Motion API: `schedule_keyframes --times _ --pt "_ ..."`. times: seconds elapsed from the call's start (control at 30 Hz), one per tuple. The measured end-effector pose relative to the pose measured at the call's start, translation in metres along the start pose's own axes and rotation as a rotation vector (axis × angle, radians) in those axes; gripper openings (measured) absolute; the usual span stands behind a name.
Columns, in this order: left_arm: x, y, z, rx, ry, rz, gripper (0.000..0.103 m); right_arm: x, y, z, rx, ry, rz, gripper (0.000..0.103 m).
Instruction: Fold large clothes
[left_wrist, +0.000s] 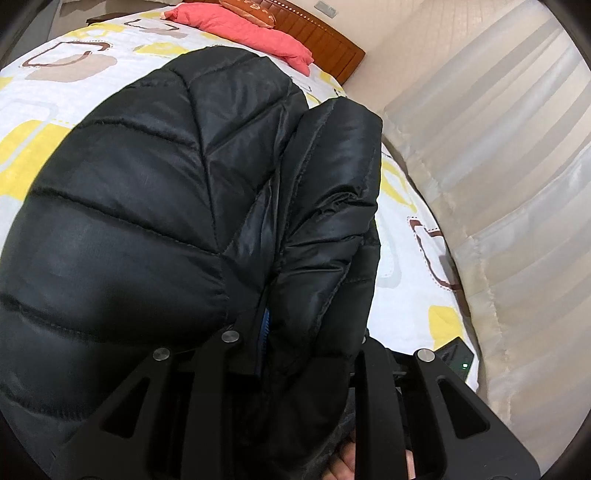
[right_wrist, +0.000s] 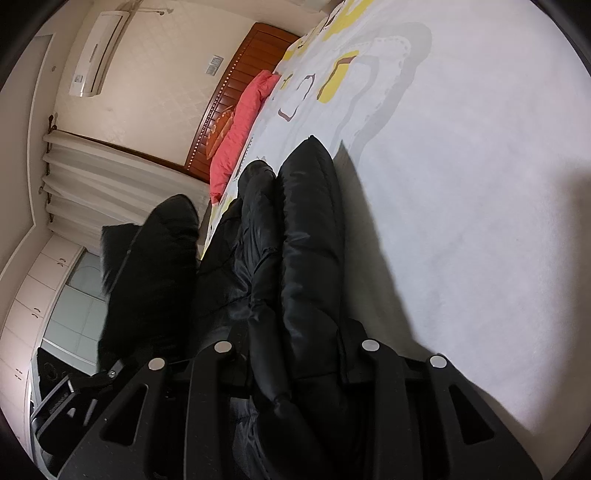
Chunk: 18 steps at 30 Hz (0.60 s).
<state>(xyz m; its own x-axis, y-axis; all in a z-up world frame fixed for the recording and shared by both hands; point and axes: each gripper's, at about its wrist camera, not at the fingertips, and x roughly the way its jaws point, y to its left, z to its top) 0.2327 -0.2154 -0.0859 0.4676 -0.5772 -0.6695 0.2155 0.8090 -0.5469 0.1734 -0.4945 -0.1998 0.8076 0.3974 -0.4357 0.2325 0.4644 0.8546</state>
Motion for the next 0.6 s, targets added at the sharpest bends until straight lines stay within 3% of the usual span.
schedule_keyframes --times 0.3,0.6 --pt "0.025 -0.015 0.001 0.038 0.008 0.027 0.02 0.0 -0.003 -0.001 0.012 -0.002 0.016 0.029" --pt "0.02 -0.013 -0.001 0.085 0.002 0.037 0.02 0.0 -0.001 0.0 0.013 -0.004 0.01 0.028"
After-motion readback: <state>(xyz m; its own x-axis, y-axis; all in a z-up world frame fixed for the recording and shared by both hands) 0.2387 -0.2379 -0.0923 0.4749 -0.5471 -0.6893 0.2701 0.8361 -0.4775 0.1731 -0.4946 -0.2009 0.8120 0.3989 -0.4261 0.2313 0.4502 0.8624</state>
